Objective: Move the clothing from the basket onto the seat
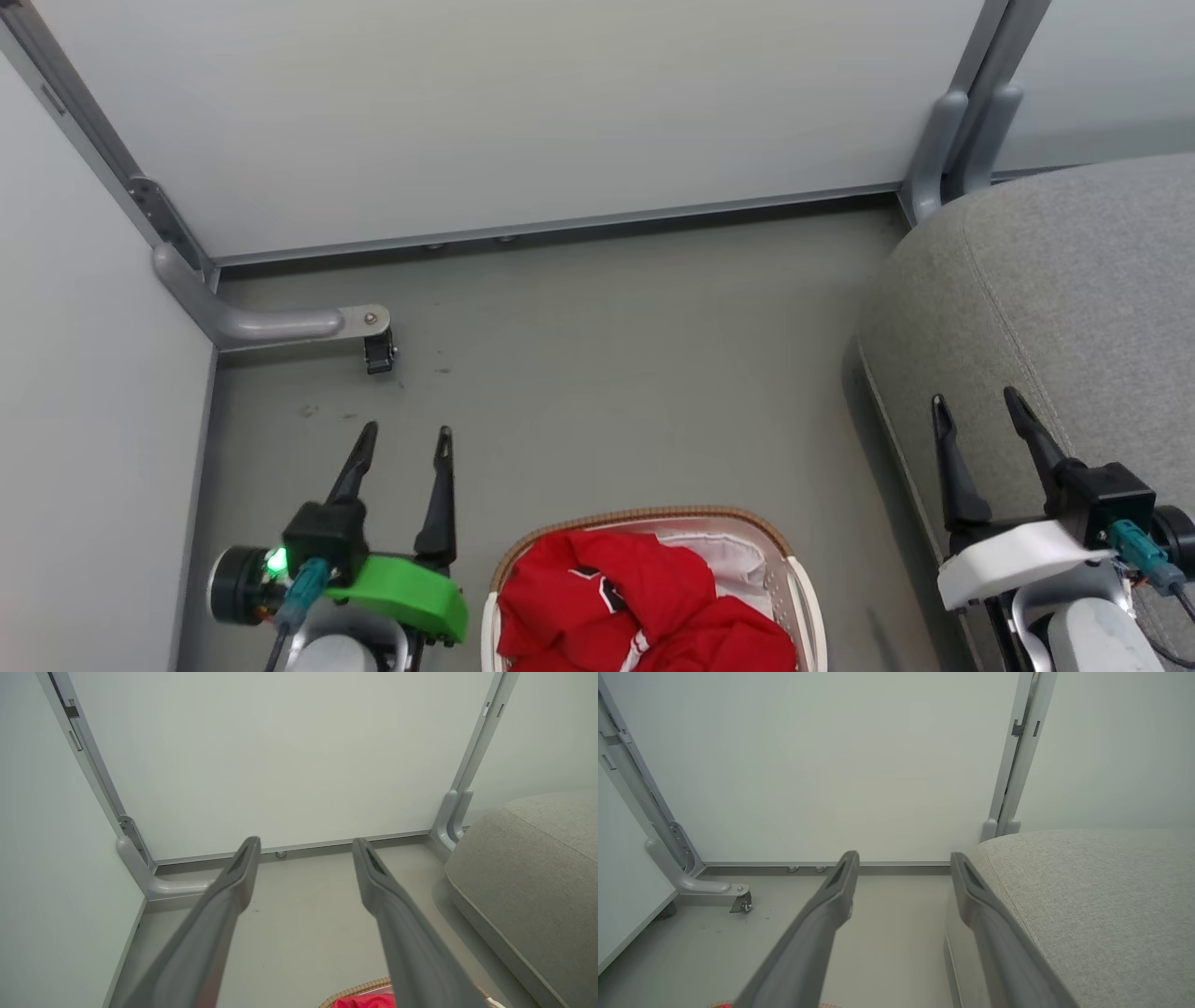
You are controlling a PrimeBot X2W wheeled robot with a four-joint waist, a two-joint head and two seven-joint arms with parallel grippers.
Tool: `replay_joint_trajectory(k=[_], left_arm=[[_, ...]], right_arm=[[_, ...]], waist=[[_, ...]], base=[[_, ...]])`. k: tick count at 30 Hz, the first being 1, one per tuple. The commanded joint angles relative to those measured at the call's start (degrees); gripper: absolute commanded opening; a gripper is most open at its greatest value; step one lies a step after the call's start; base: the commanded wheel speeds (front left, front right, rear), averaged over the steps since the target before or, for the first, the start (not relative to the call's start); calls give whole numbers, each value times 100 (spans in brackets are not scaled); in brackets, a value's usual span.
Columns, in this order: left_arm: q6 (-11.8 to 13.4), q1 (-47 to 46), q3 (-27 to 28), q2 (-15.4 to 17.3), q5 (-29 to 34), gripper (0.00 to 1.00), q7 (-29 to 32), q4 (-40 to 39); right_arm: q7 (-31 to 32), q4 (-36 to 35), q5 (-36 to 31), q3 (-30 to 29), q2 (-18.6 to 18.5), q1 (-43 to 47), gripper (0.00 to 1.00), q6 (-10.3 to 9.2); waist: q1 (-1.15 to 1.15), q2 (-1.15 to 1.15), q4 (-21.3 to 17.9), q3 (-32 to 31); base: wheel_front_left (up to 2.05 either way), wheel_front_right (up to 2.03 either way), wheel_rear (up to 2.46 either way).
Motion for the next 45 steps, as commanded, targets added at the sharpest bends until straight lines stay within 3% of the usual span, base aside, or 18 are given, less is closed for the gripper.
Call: replay_joint_trajectory(k=[1, 11, 24, 34, 45], left_arm=[[-65, -244, -122, 23, 134, 100, -1, 98], [-277, -1658, -1277, 27, 316, 100, 1, 1093], [-355, -2951, -2887, 34, 860, 100, 1, 3241], [-306, -3512, -3349, 34, 1057, 100, 0, 4313], [103, -3880, -3451, 31, 999, 100, 239, 5090]], right_arm=[[-11, -38, -40, -52, -30, -125, 100, -2], [-11, -214, -2, -363, -27, -908, 100, -3], [-10, -244, 498, -255, -20, -1685, 100, -3], [-9, -282, 859, -57, -22, -2007, 100, -3], [-9, -233, 1104, 119, -22, -2097, 100, -3]], waist=[[0, 0, -124, 387], [0, 0, -619, 1828], [0, 0, -1294, 3438], [0, 0, -1605, 4198], [0, 0, -1752, 4496]], base=[[0, 0, 0], [0, 0, 0], [0, 0, 0], [0, 0, 0], [0, 0, 0]])
